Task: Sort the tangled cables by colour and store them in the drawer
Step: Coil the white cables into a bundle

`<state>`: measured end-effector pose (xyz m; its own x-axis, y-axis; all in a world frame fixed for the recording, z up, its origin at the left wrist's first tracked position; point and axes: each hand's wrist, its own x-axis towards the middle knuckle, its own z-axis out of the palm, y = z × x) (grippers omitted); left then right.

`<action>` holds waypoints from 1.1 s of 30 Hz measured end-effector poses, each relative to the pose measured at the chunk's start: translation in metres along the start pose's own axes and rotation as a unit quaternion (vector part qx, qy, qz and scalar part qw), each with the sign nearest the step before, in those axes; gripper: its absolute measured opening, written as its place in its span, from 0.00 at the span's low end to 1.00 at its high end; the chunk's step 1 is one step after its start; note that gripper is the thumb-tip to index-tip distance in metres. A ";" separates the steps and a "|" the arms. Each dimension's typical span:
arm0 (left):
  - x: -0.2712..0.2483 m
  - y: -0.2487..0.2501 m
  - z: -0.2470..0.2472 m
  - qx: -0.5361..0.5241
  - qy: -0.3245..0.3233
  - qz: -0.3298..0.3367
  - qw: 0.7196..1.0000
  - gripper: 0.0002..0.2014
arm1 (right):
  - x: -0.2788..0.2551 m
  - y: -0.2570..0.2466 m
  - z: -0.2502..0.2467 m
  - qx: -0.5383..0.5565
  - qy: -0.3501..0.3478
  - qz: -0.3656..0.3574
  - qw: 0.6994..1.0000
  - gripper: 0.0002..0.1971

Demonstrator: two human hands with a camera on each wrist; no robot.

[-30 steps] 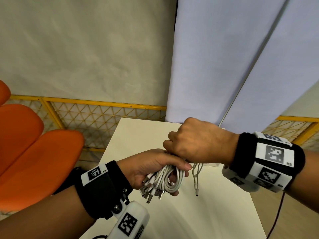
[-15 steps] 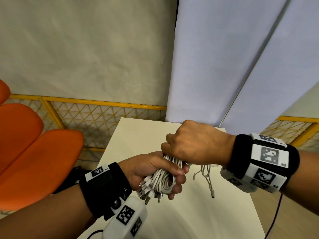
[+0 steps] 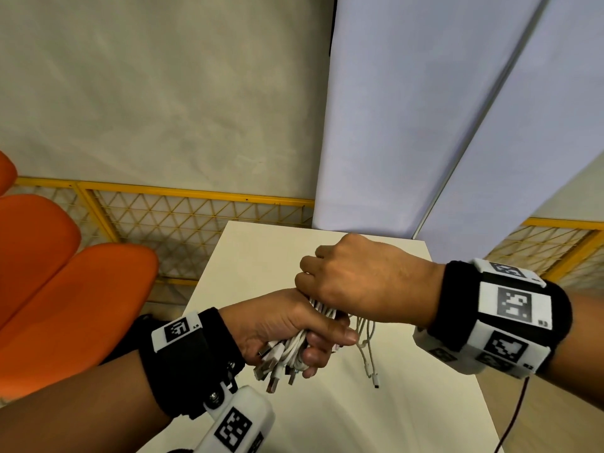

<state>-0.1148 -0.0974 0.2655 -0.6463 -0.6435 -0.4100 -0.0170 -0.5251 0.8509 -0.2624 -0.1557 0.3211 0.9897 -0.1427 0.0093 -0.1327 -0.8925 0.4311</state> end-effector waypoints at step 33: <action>-0.008 -0.004 -0.009 0.047 -0.124 0.002 0.991 0.28 | 0.001 -0.016 -0.016 0.014 -0.098 0.015 0.995 0.04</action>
<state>-0.1029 -0.0956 0.2623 -0.8139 -0.4829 -0.3231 -0.0773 -0.4612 0.8839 -0.2580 -0.1348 0.3290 0.9560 -0.2482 -0.1563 -0.1664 -0.8978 0.4078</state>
